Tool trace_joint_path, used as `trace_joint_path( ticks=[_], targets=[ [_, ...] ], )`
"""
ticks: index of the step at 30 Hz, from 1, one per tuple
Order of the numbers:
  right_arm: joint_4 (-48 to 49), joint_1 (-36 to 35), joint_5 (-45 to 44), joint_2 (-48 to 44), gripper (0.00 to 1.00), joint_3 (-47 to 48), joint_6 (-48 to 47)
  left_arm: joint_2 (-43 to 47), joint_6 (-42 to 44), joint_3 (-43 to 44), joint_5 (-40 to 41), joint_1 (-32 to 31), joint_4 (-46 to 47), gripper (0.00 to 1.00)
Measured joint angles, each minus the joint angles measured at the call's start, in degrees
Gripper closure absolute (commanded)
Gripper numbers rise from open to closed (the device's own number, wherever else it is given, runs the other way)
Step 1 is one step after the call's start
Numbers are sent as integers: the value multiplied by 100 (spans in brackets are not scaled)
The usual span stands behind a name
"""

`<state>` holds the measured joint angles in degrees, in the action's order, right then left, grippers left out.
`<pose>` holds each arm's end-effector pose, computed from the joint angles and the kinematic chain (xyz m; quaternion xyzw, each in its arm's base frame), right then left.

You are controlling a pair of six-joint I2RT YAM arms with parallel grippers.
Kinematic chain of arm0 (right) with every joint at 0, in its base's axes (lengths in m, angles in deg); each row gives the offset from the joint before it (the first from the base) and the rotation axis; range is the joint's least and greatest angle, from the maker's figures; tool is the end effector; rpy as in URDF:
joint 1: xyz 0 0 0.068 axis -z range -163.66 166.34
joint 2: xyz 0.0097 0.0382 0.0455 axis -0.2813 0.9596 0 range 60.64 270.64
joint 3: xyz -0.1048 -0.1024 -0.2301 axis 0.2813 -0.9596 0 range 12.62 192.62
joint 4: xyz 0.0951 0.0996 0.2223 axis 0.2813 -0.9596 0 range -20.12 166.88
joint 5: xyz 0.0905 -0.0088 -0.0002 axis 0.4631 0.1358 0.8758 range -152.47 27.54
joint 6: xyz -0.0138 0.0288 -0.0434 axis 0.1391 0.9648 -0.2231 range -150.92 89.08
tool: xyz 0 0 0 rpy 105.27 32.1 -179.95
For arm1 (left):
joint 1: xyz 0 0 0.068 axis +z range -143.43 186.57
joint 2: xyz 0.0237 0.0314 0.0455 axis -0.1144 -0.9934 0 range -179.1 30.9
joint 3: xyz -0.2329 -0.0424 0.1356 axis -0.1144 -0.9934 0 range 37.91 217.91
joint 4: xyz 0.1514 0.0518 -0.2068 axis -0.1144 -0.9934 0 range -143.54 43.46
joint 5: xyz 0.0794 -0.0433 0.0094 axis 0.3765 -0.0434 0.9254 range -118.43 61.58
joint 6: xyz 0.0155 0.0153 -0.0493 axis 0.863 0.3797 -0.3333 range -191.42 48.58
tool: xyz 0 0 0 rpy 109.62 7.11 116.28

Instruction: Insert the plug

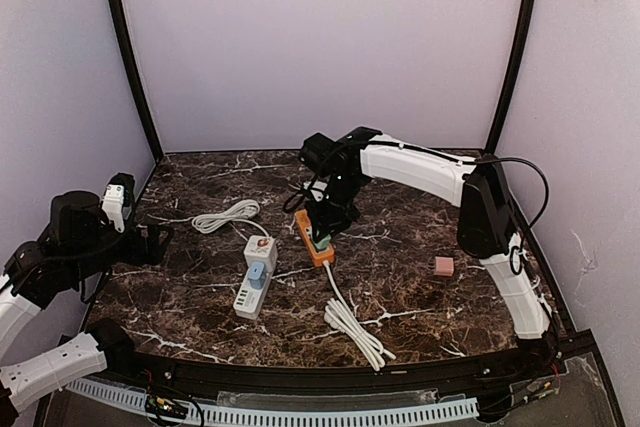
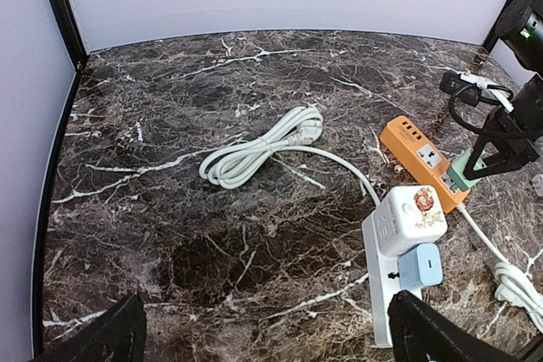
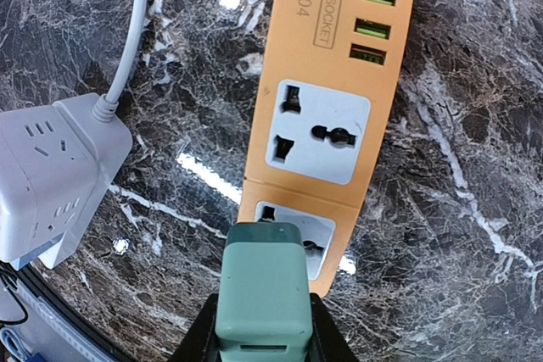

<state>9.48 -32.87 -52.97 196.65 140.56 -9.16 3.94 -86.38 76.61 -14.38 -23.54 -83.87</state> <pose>0.3146 0.3736 0.2164 -0.2447 0.9579 0.1400 0.0550 0.0997 -0.0478 0.2949 0.0462 0.8411 -0.1071 0.5282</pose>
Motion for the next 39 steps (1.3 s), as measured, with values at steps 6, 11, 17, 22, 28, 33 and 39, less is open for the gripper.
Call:
trace_joint_path(
  ticks=[6, 11, 17, 22, 28, 33, 39],
  targets=[
    [9, 0, -214, -160, 100, -367, -39, 4, 0, -24, 15, 0, 0, 0],
    [-44, -2, -382, -544, 100, -1012, -55, 4, 0, -24, 20, 0, 0, 0],
    [-229, -35, -546, -839, 100, -1495, -96, 4, 0, -24, 22, 0, 0, 0],
    [-315, -90, -616, -1014, 100, -1788, -92, 11, 0, -24, 31, 0, 0, 0],
    [-352, -153, -656, -1095, 100, -1923, -79, 31, 0, -24, 37, 0, 0, 0],
    [-358, -175, -688, -1095, 100, -1923, -35, 42, 0, -24, 39, 0, 0, 0],
    [-339, -210, -763, -1095, 100, -1950, 24, 44, 0, -24, 39, 0, 0, 0]
  ],
)
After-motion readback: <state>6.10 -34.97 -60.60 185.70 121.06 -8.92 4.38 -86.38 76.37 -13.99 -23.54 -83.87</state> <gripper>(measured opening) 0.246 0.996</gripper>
